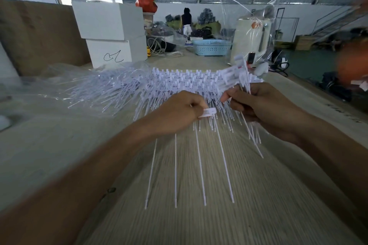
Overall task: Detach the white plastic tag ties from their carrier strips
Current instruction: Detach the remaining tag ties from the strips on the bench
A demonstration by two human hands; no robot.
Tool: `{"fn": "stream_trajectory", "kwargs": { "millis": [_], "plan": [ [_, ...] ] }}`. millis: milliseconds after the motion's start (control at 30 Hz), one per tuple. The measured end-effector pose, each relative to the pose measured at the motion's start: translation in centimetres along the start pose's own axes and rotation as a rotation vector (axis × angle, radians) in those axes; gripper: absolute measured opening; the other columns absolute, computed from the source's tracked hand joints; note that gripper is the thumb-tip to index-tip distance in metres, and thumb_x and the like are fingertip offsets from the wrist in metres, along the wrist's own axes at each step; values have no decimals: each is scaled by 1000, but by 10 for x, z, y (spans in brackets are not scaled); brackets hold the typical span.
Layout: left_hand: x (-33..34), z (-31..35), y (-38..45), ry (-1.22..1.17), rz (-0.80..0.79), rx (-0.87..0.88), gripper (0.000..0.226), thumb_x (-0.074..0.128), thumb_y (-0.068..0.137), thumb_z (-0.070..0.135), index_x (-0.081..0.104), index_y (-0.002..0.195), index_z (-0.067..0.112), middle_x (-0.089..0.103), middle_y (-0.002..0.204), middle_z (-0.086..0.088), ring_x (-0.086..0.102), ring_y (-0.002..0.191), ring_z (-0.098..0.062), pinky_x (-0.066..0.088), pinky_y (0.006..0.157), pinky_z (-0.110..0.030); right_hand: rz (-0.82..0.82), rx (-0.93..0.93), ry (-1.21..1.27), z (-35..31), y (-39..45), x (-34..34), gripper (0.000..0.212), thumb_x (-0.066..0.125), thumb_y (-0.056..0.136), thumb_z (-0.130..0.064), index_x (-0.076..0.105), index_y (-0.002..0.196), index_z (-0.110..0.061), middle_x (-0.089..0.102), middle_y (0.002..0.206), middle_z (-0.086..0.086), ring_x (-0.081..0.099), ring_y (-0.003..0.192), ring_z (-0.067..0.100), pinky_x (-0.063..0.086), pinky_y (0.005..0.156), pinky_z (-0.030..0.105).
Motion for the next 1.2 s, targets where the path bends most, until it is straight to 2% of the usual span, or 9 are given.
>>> {"fn": "stream_trajectory", "kwargs": {
  "millis": [133, 333, 400, 567, 800, 967, 1033, 1100, 1200],
  "plan": [
    [-10, 9, -2, -54, 69, 45, 27, 57, 95, 3, 71, 91, 25, 63, 63, 21, 58, 57, 1, 41, 56, -15, 20, 29, -6, 2, -2, -1, 36, 47, 106, -31, 69, 81, -15, 50, 61, -7, 29, 45, 7, 29, 43, 16],
    [-17, 17, -6, -44, 148, 101, 20, 58, 98, 8, 73, 106, 18, 67, 85, 16, 66, 68, -7, 42, 59, -9, 124, -18, -171, -4, -3, -1, 43, 42, 107, -37, 51, 71, -16, 56, 66, 5, 49, 59, 16, 43, 56, 25],
    [-17, 19, -6, -70, 153, 117, 19, 59, 98, 8, 73, 105, 17, 72, 86, 4, 69, 68, -11, 43, 61, -12, 163, -16, -95, -4, -5, 1, 41, 41, 107, -38, 51, 75, -15, 58, 62, 4, 51, 53, 15, 45, 50, 24],
    [-20, 24, -7, -108, 201, 174, 15, 63, 96, 8, 72, 104, 17, 70, 84, -2, 68, 69, -14, 52, 67, -23, 331, 8, -38, -1, -5, -8, 34, 51, 103, -36, 61, 79, -15, 39, 48, -6, 29, 40, 8, 23, 41, 21],
    [-26, 29, -10, -158, 273, 245, 14, 68, 92, 9, 67, 104, 14, 66, 85, -2, 63, 69, -14, 48, 64, -21, 100, 135, 42, 14, -4, 6, 51, 70, 82, -56, 74, 89, -6, 29, 50, -9, 24, 42, 8, 21, 39, 20],
    [-27, 28, -10, -133, 304, 227, 11, 67, 94, 14, 63, 104, 15, 65, 85, 0, 66, 70, -17, 50, 61, -27, 65, 91, 97, 11, -1, 8, 38, 72, 83, -46, 74, 85, -8, 35, 51, -9, 27, 41, 5, 21, 38, 19],
    [-29, 21, -8, -37, 325, 165, 6, 63, 98, 21, 62, 95, 15, 64, 80, 4, 63, 64, -6, 47, 61, -22, 100, 105, 132, 12, 0, 3, 33, 70, 88, -42, 73, 81, -10, 39, 56, -5, 27, 40, 6, 21, 38, 18],
    [-29, 13, -6, 58, 324, 107, 28, 57, 101, 28, 62, 80, 10, 60, 66, 5, 52, 54, 1, 39, 57, -19, 132, 117, 154, 14, 0, 0, 32, 70, 90, -40, 71, 76, -11, 42, 57, -3, 28, 40, 6, 21, 38, 18],
    [-26, 10, -6, -27, 293, 71, 40, 53, 103, 29, 60, 75, 1, 60, 65, -15, 43, 47, -4, 37, 56, -27, 159, 91, 113, 12, -2, 1, 37, 68, 92, -40, 70, 69, -11, 40, 50, -4, 28, 39, 7, 22, 38, 18]
  ]
}}
Point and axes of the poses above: each hand's wrist, its own y-axis towards the middle knuckle, its own x-axis out of the palm, z = x × y, the point moved 10 cm from there along y, towards the middle knuckle
